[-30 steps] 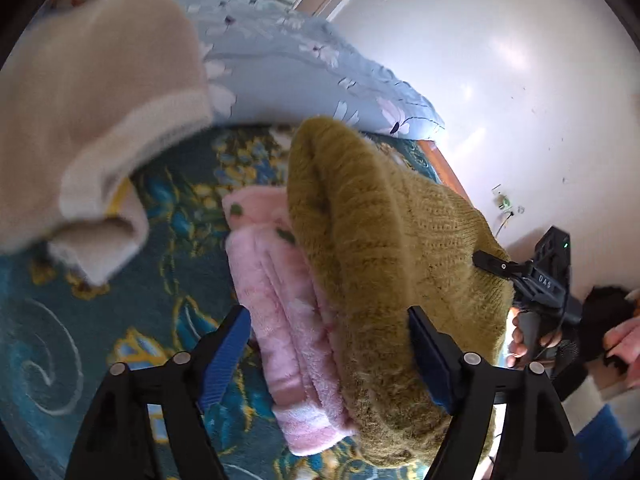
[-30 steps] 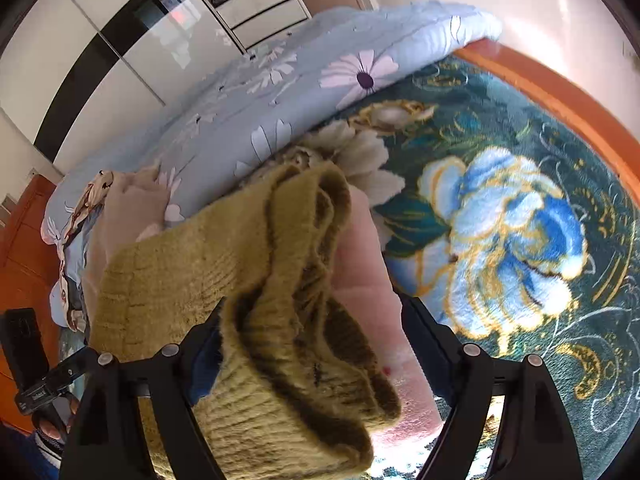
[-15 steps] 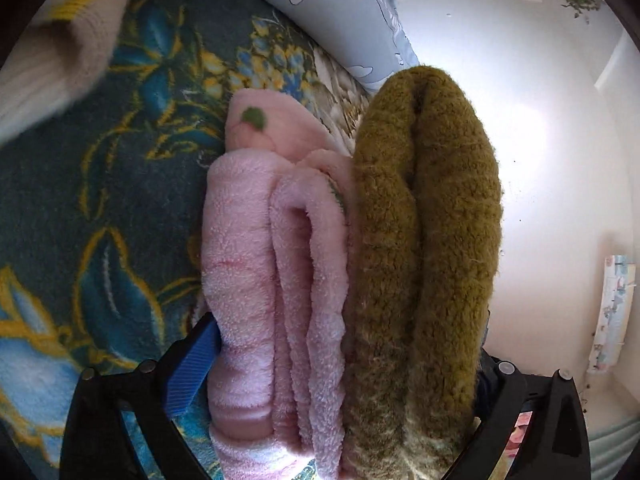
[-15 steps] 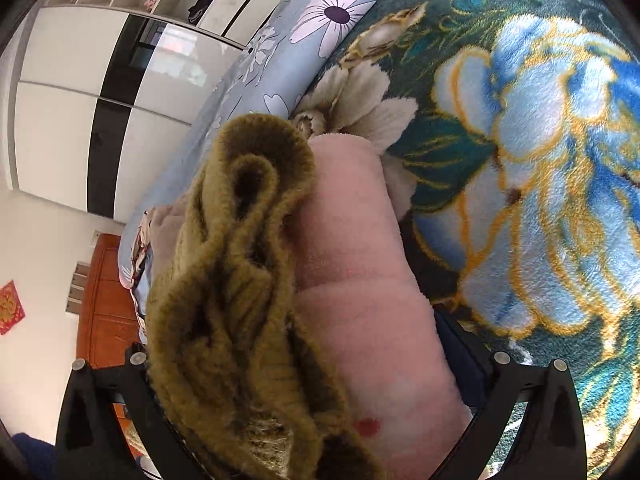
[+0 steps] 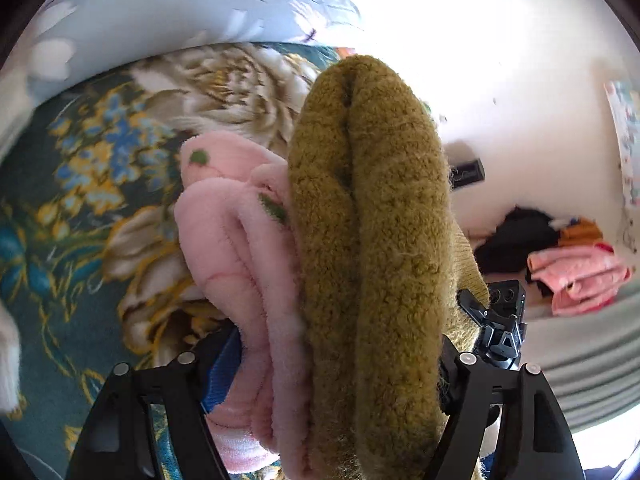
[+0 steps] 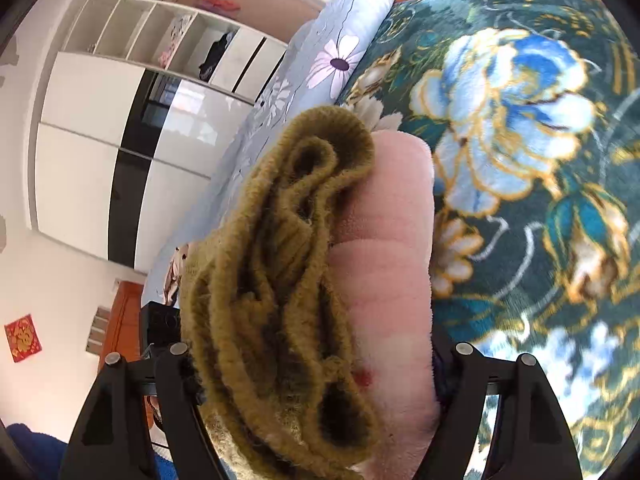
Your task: Fold clothes
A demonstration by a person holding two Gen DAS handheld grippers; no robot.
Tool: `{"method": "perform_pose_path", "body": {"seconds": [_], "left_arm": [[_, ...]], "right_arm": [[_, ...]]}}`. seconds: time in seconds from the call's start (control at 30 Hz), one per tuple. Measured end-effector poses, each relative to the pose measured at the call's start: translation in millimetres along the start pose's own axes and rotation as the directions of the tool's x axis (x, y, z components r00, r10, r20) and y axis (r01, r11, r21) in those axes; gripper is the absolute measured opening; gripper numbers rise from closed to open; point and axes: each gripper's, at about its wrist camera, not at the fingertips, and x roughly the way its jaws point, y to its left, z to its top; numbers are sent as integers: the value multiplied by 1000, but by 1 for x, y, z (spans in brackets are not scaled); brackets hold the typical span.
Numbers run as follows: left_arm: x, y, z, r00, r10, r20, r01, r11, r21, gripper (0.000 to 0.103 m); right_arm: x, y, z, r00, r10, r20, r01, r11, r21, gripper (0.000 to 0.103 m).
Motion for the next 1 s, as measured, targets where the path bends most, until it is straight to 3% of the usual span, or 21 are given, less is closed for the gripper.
{"method": "perform_pose_path", "body": {"seconds": [0.1, 0.2, 0.3, 0.4, 0.63, 0.77, 0.87, 1.0], "left_arm": [[25, -32, 27, 987, -37, -155, 58, 990, 131, 78], [61, -65, 48, 957, -49, -285, 119, 965, 233, 78], [98, -87, 62, 922, -18, -386, 150, 938, 314, 78], [128, -89, 58, 910, 55, -410, 93, 939, 331, 78], [121, -56, 52, 924, -4, -382, 106, 963, 247, 78], [120, -42, 48, 927, 1, -375, 94, 967, 235, 78], [123, -39, 49, 934, 35, -357, 45, 976, 215, 78], [96, -55, 45, 964, 84, -251, -15, 964, 266, 78]], "right_arm": [[-42, 0, -48, 991, -53, 122, 41, 994, 98, 79], [-79, 7, -105, 953, -127, 276, 72, 977, 201, 79], [-83, 5, -122, 935, -155, 318, 79, 968, 239, 79], [-86, 2, -137, 918, -181, 353, 84, 958, 273, 79], [-92, -4, -173, 870, -245, 428, 89, 932, 353, 79], [-89, -7, -188, 882, -241, 406, 83, 926, 368, 80], [-85, -12, -195, 878, -268, 396, 112, 920, 375, 80], [-92, -9, -190, 872, -313, 377, 157, 907, 391, 83]]}}
